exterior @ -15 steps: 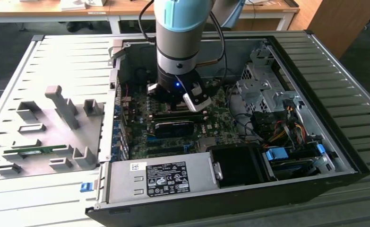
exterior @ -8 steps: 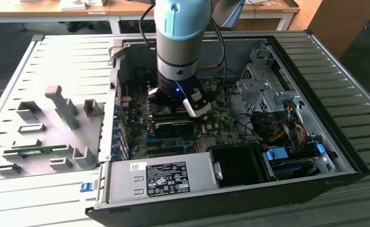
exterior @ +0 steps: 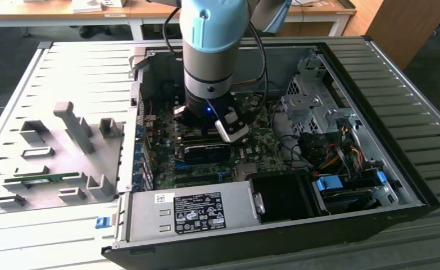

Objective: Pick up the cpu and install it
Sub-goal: 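Install the second cpu locking lever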

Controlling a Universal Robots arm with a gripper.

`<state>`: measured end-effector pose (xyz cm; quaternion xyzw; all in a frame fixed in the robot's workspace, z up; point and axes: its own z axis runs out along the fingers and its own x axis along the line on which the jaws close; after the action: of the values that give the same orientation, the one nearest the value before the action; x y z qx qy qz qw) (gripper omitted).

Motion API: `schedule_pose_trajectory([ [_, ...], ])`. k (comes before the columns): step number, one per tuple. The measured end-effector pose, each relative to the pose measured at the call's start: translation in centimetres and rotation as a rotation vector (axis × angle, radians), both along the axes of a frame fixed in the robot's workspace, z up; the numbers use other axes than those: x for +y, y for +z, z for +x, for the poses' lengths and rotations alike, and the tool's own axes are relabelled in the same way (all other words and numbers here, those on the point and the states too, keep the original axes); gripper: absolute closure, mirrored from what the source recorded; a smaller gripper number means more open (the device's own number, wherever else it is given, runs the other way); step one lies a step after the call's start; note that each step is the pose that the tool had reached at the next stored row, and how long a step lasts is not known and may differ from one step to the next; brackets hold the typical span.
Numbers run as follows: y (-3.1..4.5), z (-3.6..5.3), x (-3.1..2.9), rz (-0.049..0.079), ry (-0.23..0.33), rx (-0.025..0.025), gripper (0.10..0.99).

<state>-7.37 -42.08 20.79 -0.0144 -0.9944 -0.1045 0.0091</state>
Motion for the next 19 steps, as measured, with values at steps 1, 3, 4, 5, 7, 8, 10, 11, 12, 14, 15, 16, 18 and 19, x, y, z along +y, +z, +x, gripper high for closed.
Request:
schedule_pose_trajectory([
  [1, -0.06, -0.02, 0.0, 0.004, 0.0, 0.0, 0.98],
  [3, -0.28, -0.2, 0.0, 0.01, 0.0, -0.0003, 0.98],
  [4, -0.39, -0.3, -0.02, 0.011, 0.0, -0.0002, 0.98],
  [5, -0.5, -0.37, -0.03, 0.014, 0.0, -0.0003, 0.98],
  [7, -0.65, -0.51, -0.04, 0.022, 0.0, -0.0003, 0.98],
  [8, -0.73, -0.57, -0.05, 0.027, 0.0, -0.0004, 0.98],
  [10, -0.87, -0.67, -0.08, 0.039, 0.0, -0.0008, 0.98],
  [11, -0.93, -0.7, -0.11, 0.044, 0.0, -0.001, 0.98],
  [12, -0.98, -0.73, -0.15, 0.048, 0.0, -0.001, 0.98],
  [14, -1.08, -0.77, -0.19, 0.052, 0.0, -0.0012, 0.98],
  [15, -1.13, -0.81, -0.21, 0.054, 0.0, -0.0014, 0.98],
  [16, -1.18, -0.85, -0.22, 0.057, 0.0, -0.0015, 0.98],
  [18, -1.24, -0.9, -0.26, 0.064, 0.0, -0.0017, 0.98],
  [19, -1.29, -0.9, -0.27, 0.067, 0.0, -0.0018, 0.98],
])
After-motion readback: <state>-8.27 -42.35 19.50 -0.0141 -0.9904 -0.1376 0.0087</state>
